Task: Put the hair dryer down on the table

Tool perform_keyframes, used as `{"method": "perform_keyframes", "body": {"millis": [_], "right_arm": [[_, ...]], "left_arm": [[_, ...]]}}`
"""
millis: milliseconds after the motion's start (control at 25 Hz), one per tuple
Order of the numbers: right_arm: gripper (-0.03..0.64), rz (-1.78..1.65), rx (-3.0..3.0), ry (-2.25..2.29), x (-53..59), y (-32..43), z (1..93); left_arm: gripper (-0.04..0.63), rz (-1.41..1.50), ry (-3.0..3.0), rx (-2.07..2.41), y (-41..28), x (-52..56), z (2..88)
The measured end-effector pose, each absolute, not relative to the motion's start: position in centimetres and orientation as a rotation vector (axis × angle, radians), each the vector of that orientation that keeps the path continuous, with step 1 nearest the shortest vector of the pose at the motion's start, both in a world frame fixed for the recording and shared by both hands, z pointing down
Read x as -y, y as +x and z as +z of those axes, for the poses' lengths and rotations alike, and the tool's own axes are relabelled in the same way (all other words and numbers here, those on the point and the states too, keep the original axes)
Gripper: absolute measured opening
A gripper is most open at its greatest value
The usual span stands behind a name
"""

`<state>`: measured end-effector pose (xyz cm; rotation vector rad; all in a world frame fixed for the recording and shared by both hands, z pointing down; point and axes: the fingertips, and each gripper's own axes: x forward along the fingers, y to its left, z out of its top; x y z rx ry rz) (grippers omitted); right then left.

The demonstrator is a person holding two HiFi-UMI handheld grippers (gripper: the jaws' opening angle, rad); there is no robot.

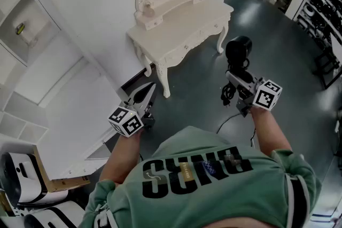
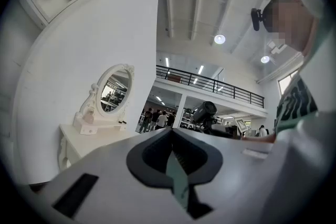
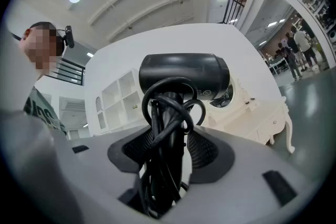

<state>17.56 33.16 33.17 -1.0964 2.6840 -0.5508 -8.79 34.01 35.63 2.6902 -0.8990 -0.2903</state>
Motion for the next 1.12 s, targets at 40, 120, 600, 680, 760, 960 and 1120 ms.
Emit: {"method": "perform_keyframes", "body": {"millis": [40,120,600,680,760,960,1120], "right_arm": [[0.199,-0.546,-2.683,-1.111,-33.2,17.6,33.0],[0.198,-0.539,-2.685,-1.131,-33.2,17.7,32.9],[0.199,-0.533,-2.7,-1.143,-32.9,17.6,33.0],[0.199,-0.531,-2.698,-1.148,-32.9,17.7,33.1],[0.201,-0.529,-2.694,-1.155,-32.8,17.8,33.3],[0.202,-0.515,-2.701,-1.167,-32.4,18.4,33.8],[0.202,-0.504,-2.728,-1.149,-31.9,20.4,33.4]], "left_arm": [[0.011,-0.292,2.688,0.897,-8.8,-34.0,35.5],[0.011,-0.294,2.686,0.893,-8.8,-33.9,35.3],[0.011,-0.283,2.691,0.858,-8.0,-33.5,35.5],[0.011,-0.281,2.691,0.854,-7.9,-33.5,35.7],[0.011,-0.279,2.692,0.851,-7.8,-33.4,36.0],[0.011,-0.287,2.692,0.853,-7.1,-33.1,36.6],[0.011,-0.294,2.692,0.867,-4.6,-32.6,36.2]]}}
